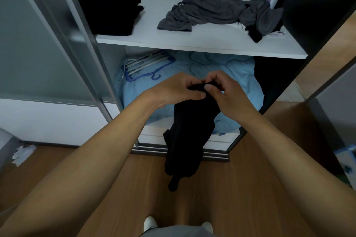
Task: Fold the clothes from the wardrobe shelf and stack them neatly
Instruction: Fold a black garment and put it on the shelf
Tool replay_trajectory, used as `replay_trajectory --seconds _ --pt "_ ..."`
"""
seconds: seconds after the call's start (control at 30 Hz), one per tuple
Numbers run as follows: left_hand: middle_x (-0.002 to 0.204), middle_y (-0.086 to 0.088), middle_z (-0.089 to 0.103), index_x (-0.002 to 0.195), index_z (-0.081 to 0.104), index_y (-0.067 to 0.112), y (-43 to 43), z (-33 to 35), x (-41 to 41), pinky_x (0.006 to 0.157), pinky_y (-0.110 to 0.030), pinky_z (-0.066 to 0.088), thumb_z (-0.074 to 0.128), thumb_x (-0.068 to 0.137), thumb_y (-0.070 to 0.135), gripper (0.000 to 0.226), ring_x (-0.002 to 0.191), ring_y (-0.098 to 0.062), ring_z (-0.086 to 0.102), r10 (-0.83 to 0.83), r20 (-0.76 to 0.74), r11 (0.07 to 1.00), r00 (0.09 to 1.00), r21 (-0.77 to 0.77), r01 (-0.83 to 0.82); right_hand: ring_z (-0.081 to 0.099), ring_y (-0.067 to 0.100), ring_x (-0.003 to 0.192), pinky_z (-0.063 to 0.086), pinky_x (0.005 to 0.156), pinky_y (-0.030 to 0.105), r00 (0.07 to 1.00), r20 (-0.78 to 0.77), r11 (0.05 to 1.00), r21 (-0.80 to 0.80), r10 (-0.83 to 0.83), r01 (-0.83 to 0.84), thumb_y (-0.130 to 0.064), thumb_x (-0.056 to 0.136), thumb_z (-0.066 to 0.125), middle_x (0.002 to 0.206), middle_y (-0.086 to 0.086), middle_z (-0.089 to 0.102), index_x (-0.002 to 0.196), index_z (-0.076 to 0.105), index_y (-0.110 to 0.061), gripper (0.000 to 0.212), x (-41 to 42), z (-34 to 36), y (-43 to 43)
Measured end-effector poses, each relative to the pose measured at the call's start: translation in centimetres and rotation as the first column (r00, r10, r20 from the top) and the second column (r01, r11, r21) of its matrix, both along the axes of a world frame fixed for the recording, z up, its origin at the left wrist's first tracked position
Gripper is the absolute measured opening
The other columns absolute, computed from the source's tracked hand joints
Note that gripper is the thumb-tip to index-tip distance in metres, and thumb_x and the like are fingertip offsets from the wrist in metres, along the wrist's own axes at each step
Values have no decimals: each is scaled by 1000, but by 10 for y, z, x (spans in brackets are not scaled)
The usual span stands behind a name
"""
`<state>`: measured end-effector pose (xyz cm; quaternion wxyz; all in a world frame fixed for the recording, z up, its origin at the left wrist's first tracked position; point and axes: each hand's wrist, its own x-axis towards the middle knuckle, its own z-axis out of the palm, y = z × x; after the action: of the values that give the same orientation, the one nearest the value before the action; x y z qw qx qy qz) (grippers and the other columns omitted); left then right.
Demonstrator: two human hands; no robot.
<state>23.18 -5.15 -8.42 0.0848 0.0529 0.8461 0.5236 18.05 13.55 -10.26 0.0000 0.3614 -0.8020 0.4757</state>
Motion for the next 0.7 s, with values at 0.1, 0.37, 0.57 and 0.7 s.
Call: replay_trajectory --seconds 0.1,0.37,0.57,0.7 --pt "70 3 65 93 76 13 4 -2 -1 59 -13 40 69 92 23 12 63 -2 57 47 -121 998 992 -38 -52 56 -9 77 41 70 8 997 73 1000 1 29 -29 -13 99 56 83 -20 61 88 53 -31 21 0 7 5" --pt "55 18 52 67 64 21 17 -3 0 52 -13 31 71 89 22 23 52 3 46 75 -338 989 938 -91 -112 52 -5 71 38 68 9 997 7 996 55 76 -77 -6 96 59 75 -14 57 83 60 -7 13 -5 28 17" --pt "78 -6 66 97 46 24 16 -17 1 59 -21 41 71 85 21 27 60 -4 52 199 -340 978 919 13 -207 51 1 75 37 71 12 996 -78 987 156 36 -24 -10 94 63 84 -1 59 87 61 -4 10 -4 28 7" --pt "82 15 56 94 48 24 12 -31 7 70 -13 41 67 85 15 23 75 2 54 173 -438 981 882 -4 -195 55 -6 76 37 74 7 998 -54 993 118 -19 26 -14 92 66 86 -4 65 87 67 -6 10 0 27 -2"
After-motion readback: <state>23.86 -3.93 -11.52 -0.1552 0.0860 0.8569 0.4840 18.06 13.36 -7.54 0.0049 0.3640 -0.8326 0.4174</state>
